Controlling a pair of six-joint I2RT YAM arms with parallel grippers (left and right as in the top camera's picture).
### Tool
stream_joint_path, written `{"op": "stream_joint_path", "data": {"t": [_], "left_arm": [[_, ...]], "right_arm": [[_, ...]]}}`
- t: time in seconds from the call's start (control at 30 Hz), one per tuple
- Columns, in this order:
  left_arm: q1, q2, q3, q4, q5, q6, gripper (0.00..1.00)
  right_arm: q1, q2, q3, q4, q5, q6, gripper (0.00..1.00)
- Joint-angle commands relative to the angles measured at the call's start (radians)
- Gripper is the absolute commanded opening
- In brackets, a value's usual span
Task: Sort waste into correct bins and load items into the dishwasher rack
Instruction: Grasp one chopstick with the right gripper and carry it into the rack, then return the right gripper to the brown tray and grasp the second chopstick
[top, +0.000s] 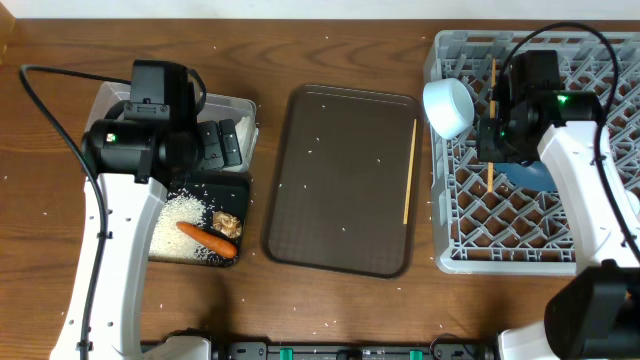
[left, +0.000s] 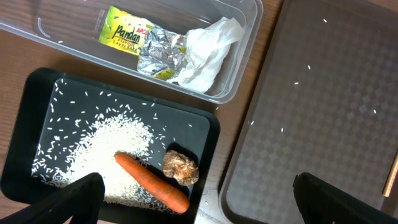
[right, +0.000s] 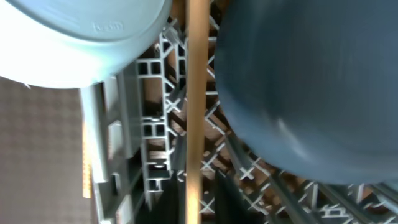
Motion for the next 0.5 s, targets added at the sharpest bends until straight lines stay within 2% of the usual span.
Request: {"op": "stream_joint_path", "data": {"t": [0.0,0.17,0.3,0.47], "left_arm": [[0.004,-0.001,0.008,-0.003,-0.015,-0.013,0.98],[0.004,-0.001,0.008,-0.003,-0.015,-0.013,0.98],[0.004,-0.001,0.008,-0.004,-0.015,-0.013,0.98],[0.004,-0.001,0.008,-0.003,-0.015,-0.013,0.98]], "right_arm": [[0.000,0.008,0.001,0.013,0.027,-0.056,0.29],[0.071,-0.060,0.044,0.013,-0.062,-0.051,0.34],[0.203,-0.137,0.050,0.034,-0.143,0.003,0.38],[0.407,-0.136,0.041,0.037,-0.068,0.127,0.37]]}}
